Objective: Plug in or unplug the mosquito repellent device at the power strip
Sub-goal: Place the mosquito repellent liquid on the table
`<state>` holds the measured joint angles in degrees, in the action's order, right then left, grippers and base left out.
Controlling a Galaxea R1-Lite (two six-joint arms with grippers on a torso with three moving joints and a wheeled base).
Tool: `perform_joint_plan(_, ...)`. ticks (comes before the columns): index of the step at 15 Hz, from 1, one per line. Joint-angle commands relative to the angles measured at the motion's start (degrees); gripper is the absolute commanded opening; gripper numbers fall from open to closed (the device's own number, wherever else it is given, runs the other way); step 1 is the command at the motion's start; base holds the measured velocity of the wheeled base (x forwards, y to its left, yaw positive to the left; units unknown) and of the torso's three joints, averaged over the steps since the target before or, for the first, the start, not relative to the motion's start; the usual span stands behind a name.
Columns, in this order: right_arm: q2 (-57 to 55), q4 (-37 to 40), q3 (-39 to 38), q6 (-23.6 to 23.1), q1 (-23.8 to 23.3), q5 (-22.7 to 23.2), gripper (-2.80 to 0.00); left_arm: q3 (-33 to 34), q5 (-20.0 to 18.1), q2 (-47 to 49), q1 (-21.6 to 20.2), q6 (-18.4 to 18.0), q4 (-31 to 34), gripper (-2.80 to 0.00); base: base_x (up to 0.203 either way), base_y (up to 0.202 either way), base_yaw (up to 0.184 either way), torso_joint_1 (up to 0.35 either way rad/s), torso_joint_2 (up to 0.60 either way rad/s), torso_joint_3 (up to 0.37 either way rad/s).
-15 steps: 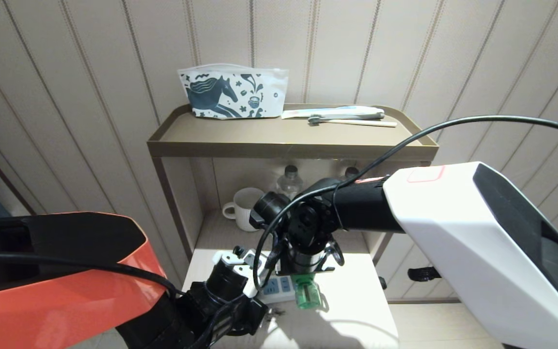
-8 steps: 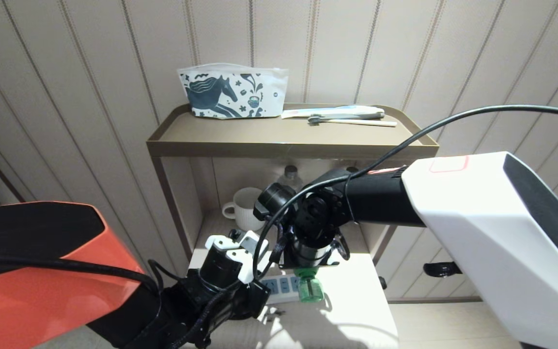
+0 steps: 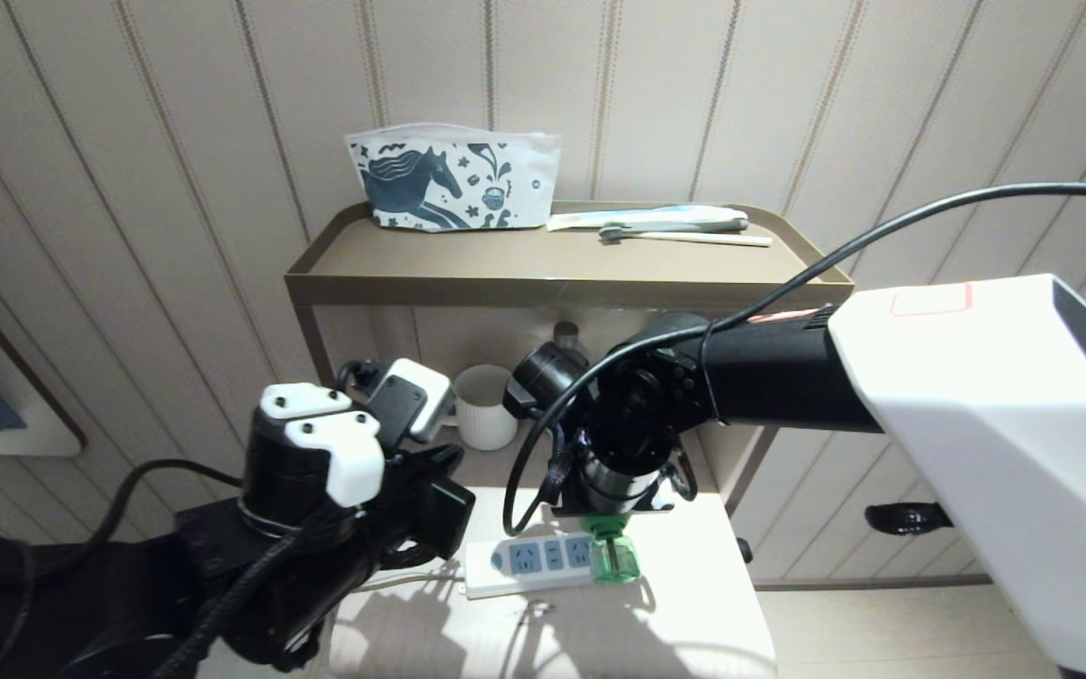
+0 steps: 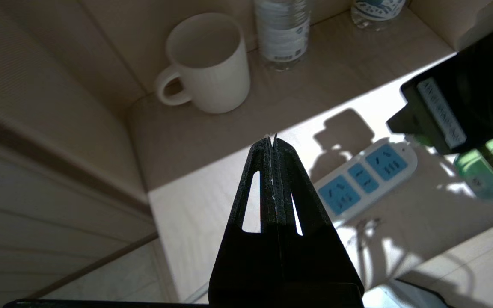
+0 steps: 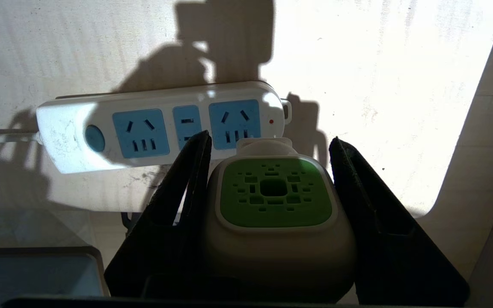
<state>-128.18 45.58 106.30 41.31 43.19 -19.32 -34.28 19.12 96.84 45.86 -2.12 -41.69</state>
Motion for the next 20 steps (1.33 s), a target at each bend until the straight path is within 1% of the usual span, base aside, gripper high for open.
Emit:
perform_joint_plan(1,1.6,0.2,-1.0,0.3,0.1,-0.1,-2.80,4.2,0.6,-11.4,-0.6,-0.1,1.0,-2.80,0.000,0.000,0.000,0.000,0.00,0.000)
perform_joint_plan(4,3.1,0.3,-1.7,0.3,0.1,-0.1,-2.80,11.0,1.3,-25.0,-3.2,-0.2,6.3,-2.80,0.000,0.000,0.000,0.000,0.00,0.000)
perform_joint_plan(5,3.6,0.3,-2.0,0.3,0.2,-0.1,-2.80,12.1,1.5,-29.9,-4.1,-0.2,9.5,-2.80,0.000,0.000,0.000,0.000,0.00,0.000)
perform_joint_plan(7,6.3,0.3,-3.8,0.3,0.3,-0.1,-2.80,12.5,2.5,-42.1,-6.9,-0.7,19.6,-2.80,0.000,0.000,0.000,0.000,0.00,0.000)
perform_joint_plan(8,7.5,0.3,-4.6,0.4,0.3,-0.1,-2.80,11.6,3.0,-48.9,-8.5,-0.9,27.3,-2.80,0.000,0.000,0.000,0.000,0.00,0.000)
perform_joint_plan(9,8.8,0.3,-5.7,0.4,0.3,-0.1,-2.80,9.7,3.6,-55.4,-10.6,-1.1,37.0,-2.80,0.000,0.000,0.000,0.000,0.00,0.000)
perform_joint_plan(10,9.7,0.3,-6.7,0.6,0.3,-0.1,-2.80,7.0,4.5,-60.8,-13.4,-1.2,48.7,-2.80,0.000,0.000,0.000,0.000,0.00,0.000)
perform_joint_plan(11,10.4,0.3,-7.2,1.6,0.3,-0.2,-2.80,4.1,5.6,-64.9,-17.4,-1.1,58.6,-2.80,0.000,0.000,0.000,0.000,0.00,0.000)
perform_joint_plan(12,11.6,0.3,-8.0,2.8,0.3,-0.5,-2.80,2.1,6.8,-68.4,-23.0,-0.9,64.0,-2.80,0.000,0.000,0.000,0.000,0.00,0.000)
perform_joint_plan(14,14.7,0.3,-9.7,3.2,0.2,-0.9,-2.80,0.3,8.2,-74.7,-32.7,-0.8,67.2,-2.80,0.000,0.000,0.000,0.000,0.00,0.000)
perform_joint_plan(15,16.8,0.3,-10.7,3.2,0.2,-1.2,-2.80,0.6,8.4,-78.0,-35.7,-0.8,68.0,-2.80,0.000,0.000,0.000,0.000,0.00,0.000)
perform_joint_plan(16,18.7,0.3,-11.7,3.2,0.1,-1.6,-2.80,1.8,8.8,-80.3,-36.8,-0.6,68.2,-2.80,0.000,0.000,0.000,0.000,0.00,0.000)
perform_joint_plan(17,20.9,0.3,-12.9,3.2,0.1,-2.2,-2.80,4.5,9.5,-80.9,-37.6,0.6,68.2,-2.80,0.000,0.000,0.000,0.000,0.00,0.000)
perform_joint_plan(18,23.3,0.3,-14.3,3.3,0.1,-3.1,-2.80,6.9,9.2,-80.9,-37.9,2.3,67.7,-2.80,0.000,0.000,0.000,0.000,0.00,0.000)
perform_joint_plan(19,25.8,0.2,-15.9,3.3,0.1,-3.9,-2.80,8.9,6.9,-80.9,-38.0,2.9,66.4,-2.80,0.000,0.000,0.000,0.000,0.00,0.000)
perform_joint_plan(20,28.3,0.0,-17.7,3.3,0.1,-4.4,-2.80,10.8,3.5,-80.8,-38.0,3.2,63.8,-2.80,0.000,0.000,0.000,0.000,0.00,0.000)
